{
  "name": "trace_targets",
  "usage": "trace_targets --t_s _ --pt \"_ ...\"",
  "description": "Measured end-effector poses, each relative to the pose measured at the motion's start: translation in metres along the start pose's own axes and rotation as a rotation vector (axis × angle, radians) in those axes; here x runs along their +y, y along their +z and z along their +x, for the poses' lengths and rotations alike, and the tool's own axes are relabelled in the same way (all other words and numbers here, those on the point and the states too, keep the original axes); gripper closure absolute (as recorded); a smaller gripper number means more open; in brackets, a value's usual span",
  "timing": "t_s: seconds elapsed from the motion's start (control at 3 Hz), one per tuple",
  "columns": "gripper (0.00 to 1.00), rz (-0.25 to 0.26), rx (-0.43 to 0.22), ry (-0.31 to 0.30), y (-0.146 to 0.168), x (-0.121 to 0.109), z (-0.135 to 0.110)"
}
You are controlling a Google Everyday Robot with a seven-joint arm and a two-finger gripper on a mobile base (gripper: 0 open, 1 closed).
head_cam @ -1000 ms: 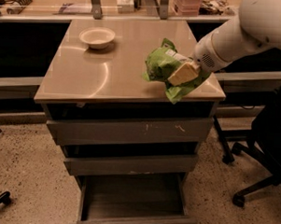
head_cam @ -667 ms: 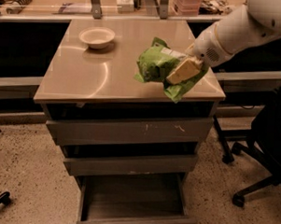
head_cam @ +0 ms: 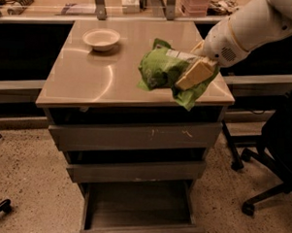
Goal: Place green rice chip bag into bottom drawer
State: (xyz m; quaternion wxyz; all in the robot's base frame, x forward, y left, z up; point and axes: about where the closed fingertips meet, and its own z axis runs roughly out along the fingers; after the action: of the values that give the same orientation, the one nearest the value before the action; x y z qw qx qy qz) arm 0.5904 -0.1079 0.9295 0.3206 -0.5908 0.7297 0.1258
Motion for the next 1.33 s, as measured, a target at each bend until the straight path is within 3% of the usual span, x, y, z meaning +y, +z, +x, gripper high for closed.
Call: trace_targets --t_s 0.33,0.67,1.0,1.33 --pt "1.00 -0.071 -0.005 -0.157 0.002 0.040 0.002" --pt "1.00 -0.148 -0.010 -0.237 0.011 0.072 0.034" --pt "1.00 -0.240 0.022 -0.174 0.045 0.088 0.085" --pt "1.00 -0.246 0.022 -0.168 0.047 0.089 0.087"
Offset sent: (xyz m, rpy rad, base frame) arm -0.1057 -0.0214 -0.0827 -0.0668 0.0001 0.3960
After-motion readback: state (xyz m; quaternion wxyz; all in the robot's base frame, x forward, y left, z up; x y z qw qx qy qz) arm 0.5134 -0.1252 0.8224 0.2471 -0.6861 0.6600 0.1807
